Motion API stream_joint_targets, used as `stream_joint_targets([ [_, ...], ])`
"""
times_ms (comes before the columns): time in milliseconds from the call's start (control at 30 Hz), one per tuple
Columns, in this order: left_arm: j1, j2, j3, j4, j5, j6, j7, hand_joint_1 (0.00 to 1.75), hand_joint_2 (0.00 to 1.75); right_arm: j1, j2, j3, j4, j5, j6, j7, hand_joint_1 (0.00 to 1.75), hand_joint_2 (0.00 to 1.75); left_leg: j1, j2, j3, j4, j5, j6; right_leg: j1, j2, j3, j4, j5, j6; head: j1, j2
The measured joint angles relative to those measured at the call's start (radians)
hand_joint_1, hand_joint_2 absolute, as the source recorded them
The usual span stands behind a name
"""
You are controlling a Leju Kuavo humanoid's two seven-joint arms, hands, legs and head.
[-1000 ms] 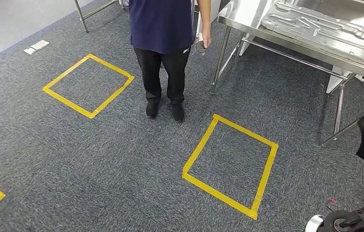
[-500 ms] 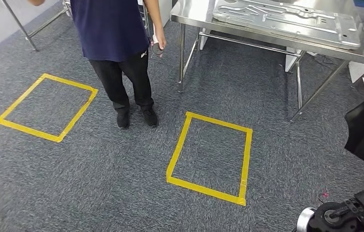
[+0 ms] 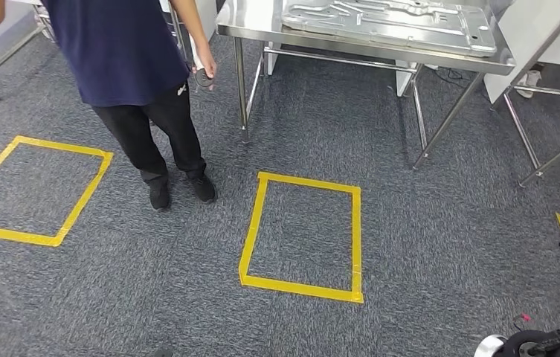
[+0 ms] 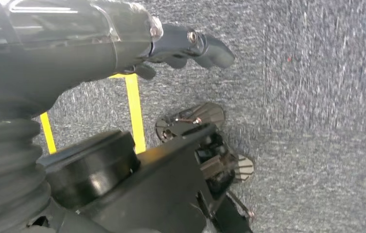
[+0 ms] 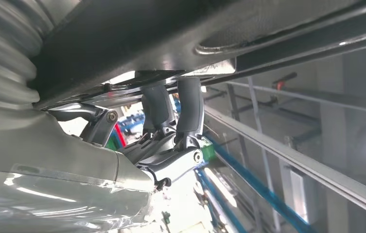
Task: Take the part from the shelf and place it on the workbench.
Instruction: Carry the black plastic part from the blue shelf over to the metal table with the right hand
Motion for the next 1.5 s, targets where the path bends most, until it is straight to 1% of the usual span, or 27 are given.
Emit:
stream_joint_targets([
  [67,-0.002,-0.002,0.000,-0.002,-0.003,0.001,0.001,0.00,1.75,0.001,0.001,0.000,-0.002,0.003,0.000,0.002,1.75,1.75,0.000,0.005,0.008,-0.009,-0.002,-0.011,0.000,0.012,0.010,-0.024,-0.001,-0.008,0.005,0.000],
  [133,-0.003,-0.003,0.000,-0.003,-0.005,0.004,0.001,0.00,1.75,0.000,0.002,0.000,-0.003,0.005,0.000,0.003,1.75,1.75,0.002,-0.057,0.006,0.012,-0.020,-0.019,-0.007,0.029,0.029,-0.052,0.006,-0.009,0.004,0.000],
  [200,-0.002,-0.002,0.000,-0.003,-0.006,0.005,0.001,0.00,1.75,-0.003,0.002,0.001,-0.004,0.007,0.000,0.004,1.75,1.75,0.003,-0.122,-0.044,0.107,-0.064,-0.022,-0.012,0.046,0.042,-0.066,0.009,-0.013,-0.009,0.000],
  [267,0.004,-0.001,0.000,-0.003,-0.006,0.005,0.002,0.00,1.75,-0.004,0.003,0.002,-0.003,0.009,0.000,0.004,1.75,1.75,0.001,-0.122,-0.117,0.218,-0.094,-0.025,-0.012,0.070,0.045,-0.065,0.005,-0.015,-0.023,0.000],
  [300,0.007,-0.001,0.000,-0.003,-0.007,0.006,0.003,0.00,1.75,-0.004,0.003,0.002,-0.002,0.012,0.000,0.005,1.75,1.75,0.001,-0.118,-0.138,0.237,-0.083,-0.027,-0.013,0.085,0.048,-0.063,0.001,-0.014,-0.029,0.000],
  [333,0.008,0.000,0.000,-0.003,-0.007,0.006,0.003,0.00,1.75,-0.004,0.003,0.004,-0.001,0.017,0.000,0.005,1.75,1.75,0.002,-0.116,-0.141,0.219,-0.052,-0.028,-0.014,0.101,0.050,-0.060,-0.002,-0.012,-0.034,0.000],
  [367,0.008,0.001,0.000,-0.003,-0.008,0.007,0.003,0.00,1.75,-0.004,0.003,0.007,0.001,0.023,0.000,0.006,1.75,1.75,0.003,-0.122,-0.128,0.170,-0.007,-0.029,-0.017,0.116,0.053,-0.055,-0.008,-0.008,-0.040,0.000],
  [433,0.008,0.003,0.000,-0.003,-0.010,0.008,0.003,0.00,1.75,-0.006,0.003,0.014,0.003,0.033,0.000,0.006,1.75,1.75,0.011,-0.175,-0.089,0.059,0.056,-0.028,-0.021,0.142,0.053,-0.039,-0.021,0.003,-0.052,0.000],
  [500,0.010,0.004,0.000,-0.003,-0.012,0.009,0.004,0.00,1.75,-0.012,0.004,0.027,0.007,0.037,0.000,0.004,1.75,1.75,0.016,-0.213,-0.069,0.013,0.059,-0.020,-0.025,0.166,0.044,-0.029,-0.029,0.016,-0.058,0.000],
  [567,0.009,0.005,0.000,-0.003,-0.014,0.010,0.004,0.00,1.75,-0.016,0.004,0.040,0.012,0.039,0.000,-0.001,1.75,1.75,0.014,-0.193,-0.063,0.006,0.053,-0.008,-0.030,0.190,0.038,-0.030,-0.028,0.028,-0.057,0.000],
  [600,0.009,0.006,0.000,-0.003,-0.014,0.010,0.004,0.00,1.75,-0.017,0.005,0.046,0.014,0.041,0.000,-0.005,1.75,1.75,0.015,-0.180,-0.058,0.002,0.053,-0.002,-0.029,0.184,0.036,-0.027,-0.030,0.033,-0.055,0.000],
  [667,0.009,0.007,0.000,-0.003,-0.015,0.011,0.004,0.00,1.75,-0.022,0.005,0.056,0.016,0.045,0.000,-0.008,1.75,1.75,0.018,-0.149,-0.045,-0.006,0.050,0.006,-0.025,0.137,0.009,0.027,-0.059,0.044,-0.043,0.000],
  [733,0.011,0.008,0.000,-0.003,-0.016,0.011,0.004,0.00,1.75,-0.025,0.005,0.067,0.021,0.046,0.000,-0.010,1.75,1.75,0.017,-0.115,-0.035,-0.008,0.042,0.011,-0.026,0.083,-0.059,0.150,-0.112,0.055,-0.028,0.000],
  [767,0.012,0.008,0.000,-0.002,-0.016,0.011,0.004,0.00,1.75,-0.025,0.006,0.072,0.023,0.046,0.000,-0.010,1.75,1.75,0.016,-0.099,-0.032,-0.008,0.037,0.011,-0.028,0.072,-0.093,0.206,-0.128,0.058,-0.023,0.000],
  [800,0.012,0.010,0.000,-0.002,-0.016,0.011,0.004,0.00,1.75,-0.024,0.006,0.077,0.026,0.046,0.000,-0.010,1.75,1.75,0.016,-0.086,-0.027,-0.008,0.032,0.009,-0.029,0.068,-0.113,0.236,-0.127,0.059,-0.019,0.000],
  [833,0.011,0.011,0.000,-0.002,-0.016,0.011,0.004,0.00,1.75,-0.024,0.007,0.081,0.029,0.046,0.000,-0.010,1.75,1.75,0.016,-0.077,-0.021,-0.008,0.027,0.007,-0.029,0.066,-0.113,0.228,-0.105,0.058,-0.014,0.000],
  [867,0.008,0.011,0.000,-0.001,-0.017,0.011,0.004,0.00,1.75,-0.023,0.007,0.085,0.031,0.046,0.000,-0.010,1.75,1.75,0.015,-0.071,-0.013,-0.008,0.022,0.005,-0.029,0.067,-0.094,0.182,-0.066,0.054,-0.011,0.000],
  [933,0.001,0.009,0.000,-0.002,-0.021,0.011,0.004,0.00,1.75,-0.022,0.005,0.095,0.033,0.049,0.000,-0.009,1.75,1.75,0.016,-0.067,-0.001,-0.010,0.013,0.000,-0.026,0.077,-0.034,0.056,0.004,0.039,-0.005,0.000],
  [967,-0.003,0.008,0.000,-0.002,-0.023,0.011,0.004,0.00,1.75,-0.022,0.003,0.102,0.033,0.053,0.000,-0.009,1.75,1.75,0.017,-0.069,0.001,-0.012,0.011,-0.004,-0.023,0.080,-0.011,0.010,0.019,0.030,-0.004,0.000],
  [1100,-0.008,0.001,0.000,-0.005,-0.025,0.011,0.004,0.00,1.75,-0.035,-0.014,0.145,0.037,0.097,0.001,0.035,1.75,1.75,0.020,-0.087,0.002,-0.022,0.011,-0.026,-0.017,0.065,0.017,-0.040,0.007,0.010,0.010,0.000],
  [1167,-0.007,0.000,0.000,-0.006,-0.025,0.010,0.003,0.00,1.75,-0.057,-0.031,0.182,0.043,0.126,0.004,0.094,1.75,1.75,0.017,-0.102,-0.011,0.014,-0.011,-0.031,-0.021,0.054,0.037,-0.065,0.010,0.005,0.006,0.000],
  [1267,-0.003,0.002,0.000,-0.006,-0.022,0.009,-0.004,0.00,1.75,-0.134,-0.084,0.279,0.066,0.123,0.042,0.180,1.75,1.75,0.013,-0.113,-0.116,0.186,-0.074,-0.031,-0.020,0.046,0.049,-0.072,0.005,-0.005,-0.014,0.000],
  [1300,-0.001,0.003,0.000,-0.006,-0.020,0.009,-0.010,0.00,1.75,-0.163,-0.105,0.319,0.077,0.114,0.060,0.192,1.75,1.75,0.012,-0.112,-0.148,0.223,-0.075,-0.032,-0.019,0.047,0.051,-0.070,0.001,-0.006,-0.020,0.000],
  [1333,0.000,0.004,0.000,-0.006,-0.018,0.009,-0.017,0.00,1.75,-0.189,-0.125,0.358,0.087,0.107,0.075,0.197,1.75,1.75,0.011,-0.111,-0.163,0.227,-0.056,-0.031,-0.018,0.047,0.053,-0.067,-0.003,-0.006,-0.027,0.000],
  [1367,0.001,0.005,0.001,-0.006,-0.015,0.009,-0.024,0.00,1.75,-0.212,-0.141,0.392,0.095,0.105,0.086,0.197,1.75,1.75,0.010,-0.109,-0.160,0.195,-0.020,-0.030,-0.017,0.047,0.056,-0.063,-0.009,-0.004,-0.033,0.000],
  [1433,0.000,0.008,0.003,-0.006,-0.005,0.011,-0.039,0.00,1.75,-0.260,-0.165,0.448,0.108,0.110,0.097,0.205,1.75,1.75,0.007,-0.099,-0.120,0.082,0.057,-0.024,-0.015,0.045,0.063,-0.050,-0.024,0.004,-0.045,0.000],
  [1500,-0.001,0.012,0.006,-0.006,0.010,0.014,-0.055,0.00,1.75,-0.311,-0.186,0.498,0.120,0.131,0.103,0.228,1.75,1.75,0.002,-0.089,-0.091,0.013,0.083,-0.016,-0.013,0.043,0.063,-0.037,-0.036,0.013,-0.051,0.000],
])
